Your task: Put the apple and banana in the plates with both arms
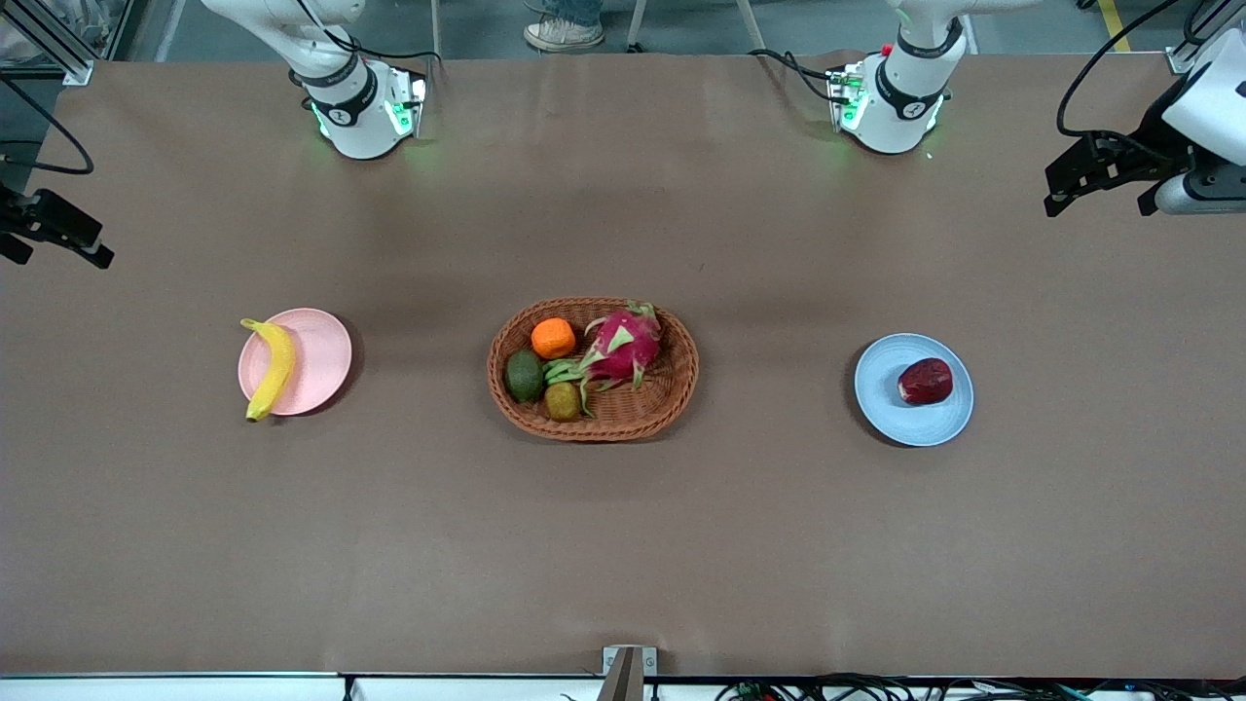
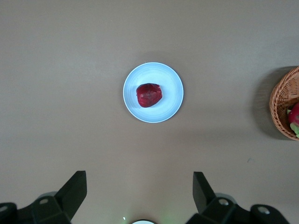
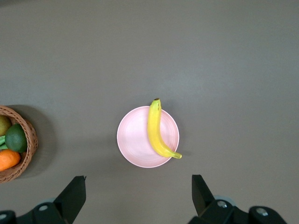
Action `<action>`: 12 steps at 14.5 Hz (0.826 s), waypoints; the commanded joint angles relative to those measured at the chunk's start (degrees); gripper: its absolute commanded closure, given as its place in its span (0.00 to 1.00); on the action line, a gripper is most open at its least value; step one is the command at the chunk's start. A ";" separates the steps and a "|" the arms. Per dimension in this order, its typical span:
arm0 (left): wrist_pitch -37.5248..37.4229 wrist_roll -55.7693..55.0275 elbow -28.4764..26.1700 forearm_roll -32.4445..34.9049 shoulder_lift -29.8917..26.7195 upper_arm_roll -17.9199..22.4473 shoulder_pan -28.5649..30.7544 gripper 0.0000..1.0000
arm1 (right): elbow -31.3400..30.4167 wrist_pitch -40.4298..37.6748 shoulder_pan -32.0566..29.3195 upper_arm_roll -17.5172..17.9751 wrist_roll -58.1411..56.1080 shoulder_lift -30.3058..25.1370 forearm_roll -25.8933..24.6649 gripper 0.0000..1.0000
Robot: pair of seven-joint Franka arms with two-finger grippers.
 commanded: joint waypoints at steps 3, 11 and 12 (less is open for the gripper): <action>-0.76 0.55 1.67 -0.19 0.73 0.15 0.07 0.00 | -1.76 0.06 -0.25 0.66 1.66 -2.10 -1.34 0.00; -1.64 0.55 1.84 -0.19 0.73 0.15 -0.02 0.00 | -1.50 1.64 1.15 0.66 1.57 -1.66 -4.06 0.00; -1.56 0.55 1.84 -0.19 0.73 0.15 -0.02 0.00 | -1.50 1.46 1.07 0.66 1.75 -1.75 -4.06 0.00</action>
